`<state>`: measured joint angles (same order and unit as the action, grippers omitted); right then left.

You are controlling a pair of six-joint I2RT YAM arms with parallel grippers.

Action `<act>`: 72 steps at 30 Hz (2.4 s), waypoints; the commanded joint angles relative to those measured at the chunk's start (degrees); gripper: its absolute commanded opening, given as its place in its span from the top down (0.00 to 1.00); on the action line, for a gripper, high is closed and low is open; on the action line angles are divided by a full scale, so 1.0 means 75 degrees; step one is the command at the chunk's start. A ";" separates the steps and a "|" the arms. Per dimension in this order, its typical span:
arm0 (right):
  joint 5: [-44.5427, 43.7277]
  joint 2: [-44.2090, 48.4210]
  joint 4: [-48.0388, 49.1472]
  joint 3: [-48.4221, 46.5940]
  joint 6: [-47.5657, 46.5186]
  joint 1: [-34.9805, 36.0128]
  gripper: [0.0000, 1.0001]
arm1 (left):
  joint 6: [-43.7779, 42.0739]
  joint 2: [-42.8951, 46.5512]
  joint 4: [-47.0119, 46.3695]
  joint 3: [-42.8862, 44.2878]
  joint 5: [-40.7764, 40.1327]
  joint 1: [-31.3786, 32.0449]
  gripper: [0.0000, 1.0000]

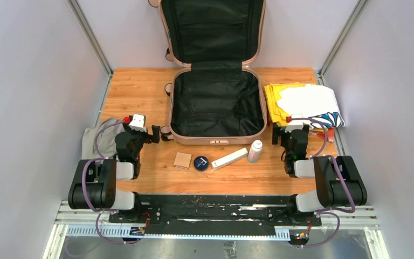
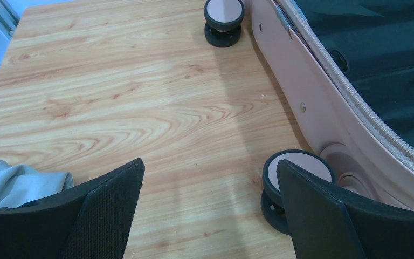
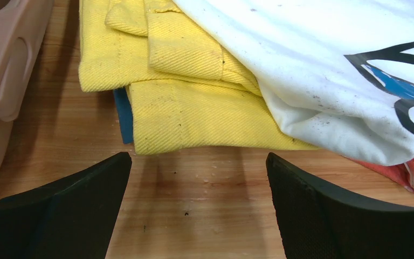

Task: Pack the luggage
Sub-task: Pick up the clothes from the corner of the board.

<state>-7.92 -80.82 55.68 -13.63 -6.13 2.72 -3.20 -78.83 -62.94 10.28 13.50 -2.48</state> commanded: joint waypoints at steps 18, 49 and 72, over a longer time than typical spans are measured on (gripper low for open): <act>0.0561 0.2818 -0.7599 -0.3687 0.3471 -0.0401 0.00 | -0.0474 0.2056 0.7340 0.3184 -0.0302 -0.0450 0.00; -0.1402 -0.4860 -1.3803 -1.3375 0.3188 -0.0145 0.01 | -0.0510 0.0932 1.2822 0.7184 0.1294 -0.1169 0.00; -0.1864 -0.6601 -1.3685 -1.4053 0.3273 -0.0124 0.54 | -0.0464 0.1241 1.2838 0.6949 0.1439 -0.1171 0.00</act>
<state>-21.96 -128.18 -44.53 -117.73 18.35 2.35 -6.46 -71.96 32.73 62.67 23.90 -10.81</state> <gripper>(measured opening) 0.523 0.999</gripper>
